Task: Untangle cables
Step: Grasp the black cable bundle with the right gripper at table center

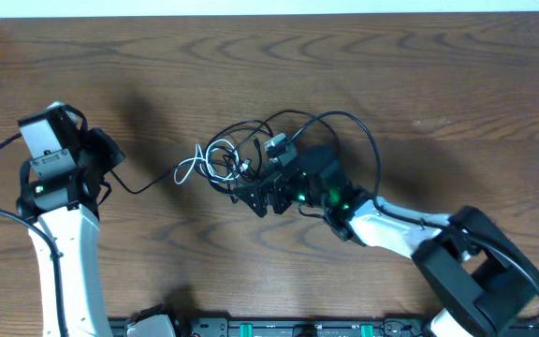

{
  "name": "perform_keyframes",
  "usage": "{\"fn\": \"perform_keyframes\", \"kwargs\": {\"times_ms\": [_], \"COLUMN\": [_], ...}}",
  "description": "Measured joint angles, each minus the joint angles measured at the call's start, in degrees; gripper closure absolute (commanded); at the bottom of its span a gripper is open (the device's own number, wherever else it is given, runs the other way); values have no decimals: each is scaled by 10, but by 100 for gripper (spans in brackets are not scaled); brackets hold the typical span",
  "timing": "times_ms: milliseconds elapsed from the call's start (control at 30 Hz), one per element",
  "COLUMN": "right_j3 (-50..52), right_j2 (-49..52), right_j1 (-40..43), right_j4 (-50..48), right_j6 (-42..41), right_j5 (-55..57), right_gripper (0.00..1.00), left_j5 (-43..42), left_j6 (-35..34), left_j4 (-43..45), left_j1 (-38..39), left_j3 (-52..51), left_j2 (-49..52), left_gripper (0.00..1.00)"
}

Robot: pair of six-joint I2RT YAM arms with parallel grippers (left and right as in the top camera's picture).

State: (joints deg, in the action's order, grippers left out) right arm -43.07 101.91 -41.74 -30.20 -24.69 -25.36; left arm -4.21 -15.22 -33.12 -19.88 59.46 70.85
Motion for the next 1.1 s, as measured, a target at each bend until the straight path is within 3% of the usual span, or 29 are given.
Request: {"fn": "perform_keyframes", "kwargs": {"times_ms": [467,533,600,767,967,1100], "right_j3": [-69,-83,-92,-99,-99,-98], "right_j2": [111,128,135,143,132,73], "right_j1": [-27,-31,-32,-32,-24,7], "right_j4": [-28,-20,-13,-3,17,76], "right_j6": [6,14,17,22,24,25], "right_j5": [12,12,13,15,5,5], "right_gripper": [2,11,30,96,99,99], "left_j5": [0,0,0,0,0,0], "left_j6": [0,0,0,0,0,0], "left_j4": [0,0,-1,-2,-14,-14], "left_j1": [1,1,1,1,1,1], "left_j3": [0,0,0,0,0,0], "left_j2": [3,3,3,3,3,3], "left_gripper": [93,93,93,93,93,93]}}
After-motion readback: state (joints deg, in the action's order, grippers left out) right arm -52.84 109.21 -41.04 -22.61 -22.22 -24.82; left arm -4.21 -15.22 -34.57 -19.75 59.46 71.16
